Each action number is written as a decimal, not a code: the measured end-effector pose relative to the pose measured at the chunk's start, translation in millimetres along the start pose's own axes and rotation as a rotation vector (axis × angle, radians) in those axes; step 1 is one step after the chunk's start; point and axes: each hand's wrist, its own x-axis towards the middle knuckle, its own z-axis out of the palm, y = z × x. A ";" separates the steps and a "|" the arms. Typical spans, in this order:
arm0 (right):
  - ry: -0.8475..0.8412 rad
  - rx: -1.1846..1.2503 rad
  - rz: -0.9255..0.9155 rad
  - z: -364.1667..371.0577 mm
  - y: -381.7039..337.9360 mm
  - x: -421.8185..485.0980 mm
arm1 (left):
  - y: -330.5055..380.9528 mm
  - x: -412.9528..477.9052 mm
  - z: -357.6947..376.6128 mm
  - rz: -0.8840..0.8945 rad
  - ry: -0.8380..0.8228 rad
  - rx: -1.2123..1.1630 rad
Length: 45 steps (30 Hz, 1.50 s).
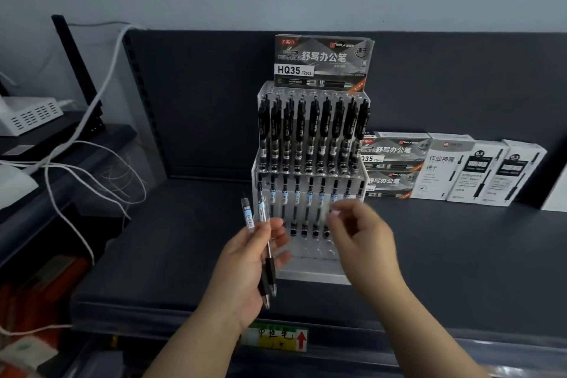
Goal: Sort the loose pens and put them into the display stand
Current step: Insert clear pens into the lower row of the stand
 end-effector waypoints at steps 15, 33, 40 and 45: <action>-0.116 0.138 0.154 70.9 -51.2 6.6 | 32.3 28.5 -54.7 0.034 -0.007 0.053; -0.090 -0.303 0.129 108.5 -34.3 8.4 | 42.8 41.2 -99.0 -0.028 -0.014 0.037; -0.108 -0.398 0.121 109.2 -32.8 8.0 | 42.3 48.5 -101.5 0.039 -0.025 0.070; -0.098 -0.388 0.091 106.0 -33.5 3.0 | 37.4 52.6 -98.5 0.048 -0.036 0.082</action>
